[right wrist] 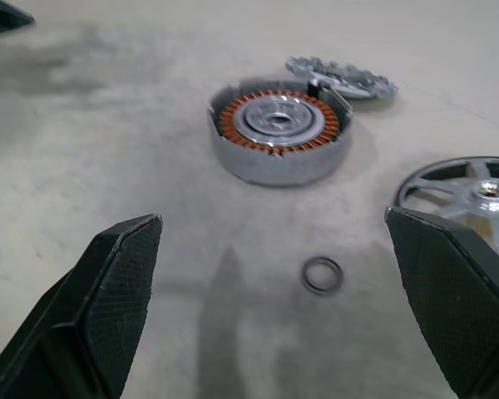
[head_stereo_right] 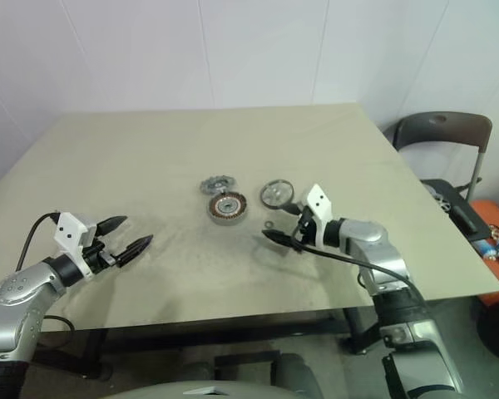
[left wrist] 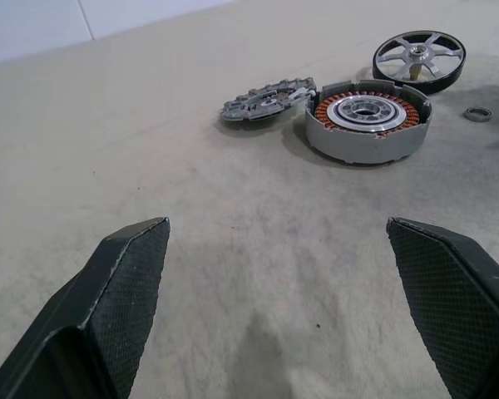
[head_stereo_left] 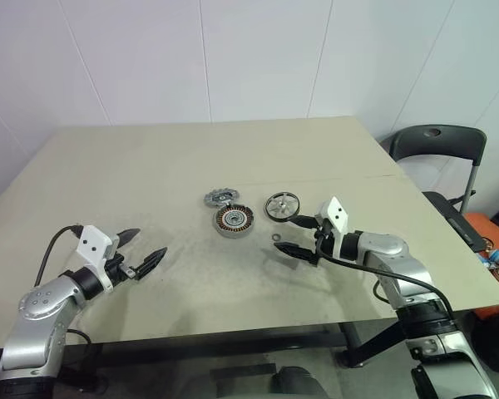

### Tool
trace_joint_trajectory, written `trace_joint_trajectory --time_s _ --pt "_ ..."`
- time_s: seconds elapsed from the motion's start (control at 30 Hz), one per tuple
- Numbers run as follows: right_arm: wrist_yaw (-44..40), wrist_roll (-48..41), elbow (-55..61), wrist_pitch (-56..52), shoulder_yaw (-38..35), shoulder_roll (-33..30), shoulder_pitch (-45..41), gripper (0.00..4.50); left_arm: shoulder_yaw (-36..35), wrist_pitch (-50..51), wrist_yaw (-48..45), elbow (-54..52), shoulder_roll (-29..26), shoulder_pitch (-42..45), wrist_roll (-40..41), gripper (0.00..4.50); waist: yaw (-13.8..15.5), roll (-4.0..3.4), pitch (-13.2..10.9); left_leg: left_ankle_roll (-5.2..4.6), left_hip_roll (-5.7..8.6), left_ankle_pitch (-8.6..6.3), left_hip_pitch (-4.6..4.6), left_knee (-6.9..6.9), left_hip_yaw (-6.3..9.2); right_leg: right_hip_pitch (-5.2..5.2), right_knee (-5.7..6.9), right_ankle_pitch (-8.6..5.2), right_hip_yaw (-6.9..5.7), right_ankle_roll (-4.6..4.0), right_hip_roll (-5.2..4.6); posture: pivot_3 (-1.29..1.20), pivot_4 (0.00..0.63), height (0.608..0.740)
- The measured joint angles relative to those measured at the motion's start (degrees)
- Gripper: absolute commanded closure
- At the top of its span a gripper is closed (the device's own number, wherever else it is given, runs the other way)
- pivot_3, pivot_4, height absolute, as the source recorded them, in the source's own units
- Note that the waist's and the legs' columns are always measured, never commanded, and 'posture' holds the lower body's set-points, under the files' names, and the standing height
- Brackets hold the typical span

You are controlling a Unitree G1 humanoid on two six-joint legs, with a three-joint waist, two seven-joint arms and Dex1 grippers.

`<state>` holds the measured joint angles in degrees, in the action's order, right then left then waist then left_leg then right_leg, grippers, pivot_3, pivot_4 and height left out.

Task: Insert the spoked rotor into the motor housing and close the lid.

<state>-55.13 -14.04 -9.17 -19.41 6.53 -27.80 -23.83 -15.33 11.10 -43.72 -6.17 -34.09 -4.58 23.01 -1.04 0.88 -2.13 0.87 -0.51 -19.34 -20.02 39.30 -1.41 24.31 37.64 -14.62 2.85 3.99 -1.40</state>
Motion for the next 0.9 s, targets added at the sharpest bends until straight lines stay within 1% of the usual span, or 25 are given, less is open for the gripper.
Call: trace_joint_trajectory --time_s 0.23,0.37,0.47,0.6,0.73,0.83,0.9 --pt "-0.48 5.69 0.71 -5.80 7.97 -0.37 -9.50 0.00 -0.01 -0.35 -0.22 -0.06 -0.13 0.13 0.05 0.05 -0.06 0.00 0.00 0.00 -0.03 0.00 0.02 0.00 0.00 0.01 0.02 -0.01 -0.02 -0.01 0.04 0.00 0.000 0.740" --pt "-3.24 11.43 -1.30 -7.42 15.85 -0.06 -18.00 0.00 -0.02 -0.38 -0.48 -0.15 -0.18 0.09 0.09 0.05 -0.11 0.00 0.00 0.00 -0.01 0.00 0.01 0.00 -0.01 0.03 0.02 0.00 -0.03 -0.01 0.00 0.00 0.000 0.740" --pt "-5.67 14.07 -6.28 -9.02 20.01 2.30 -24.23 0.00 0.04 -0.43 -0.40 -0.38 -0.05 0.08 0.08 0.05 -0.13 0.00 0.00 0.00 -0.01 0.00 0.00 0.00 0.00 0.04 0.02 0.00 -0.04 -0.01 -0.01 0.00 0.000 0.740" --pt "-8.41 16.55 -12.63 -8.62 23.39 5.87 -29.35 0.00 0.37 -0.49 0.02 -1.12 0.57 -0.39 0.04 0.05 -0.14 0.00 0.00 0.01 0.00 0.00 -0.07 0.00 0.02 0.08 0.00 0.00 -0.05 -0.01 -0.08 0.00 0.000 0.740" --pt "-8.72 20.55 -20.59 -4.46 26.88 9.14 -33.09 0.00 0.39 -0.94 0.48 -1.78 0.83 -1.83 -0.05 0.05 -0.41 -0.01 0.00 0.01 0.00 0.00 -0.13 -0.01 0.02 0.16 0.00 0.00 -0.06 -0.02 -0.11 0.00 0.000 0.740" --pt "-8.13 22.63 -26.33 -2.27 27.47 11.82 -34.54 0.00 0.34 -1.46 0.73 -1.82 0.90 -2.21 -0.05 0.05 -0.54 -0.01 0.00 0.03 0.00 0.00 -0.15 -0.01 0.04 0.17 0.00 0.00 -0.08 -0.03 -0.12 0.00 0.000 0.740" --pt "-7.55 24.06 -29.94 -0.95 27.93 14.22 -35.58 0.00 0.34 -1.55 0.96 -1.83 0.92 -2.29 -0.05 0.05 -1.13 -0.01 -0.01 0.03 0.00 0.01 -0.16 -0.01 0.06 0.18 0.01 0.00 -0.09 -0.03 -0.12 0.00 0.000 0.740"
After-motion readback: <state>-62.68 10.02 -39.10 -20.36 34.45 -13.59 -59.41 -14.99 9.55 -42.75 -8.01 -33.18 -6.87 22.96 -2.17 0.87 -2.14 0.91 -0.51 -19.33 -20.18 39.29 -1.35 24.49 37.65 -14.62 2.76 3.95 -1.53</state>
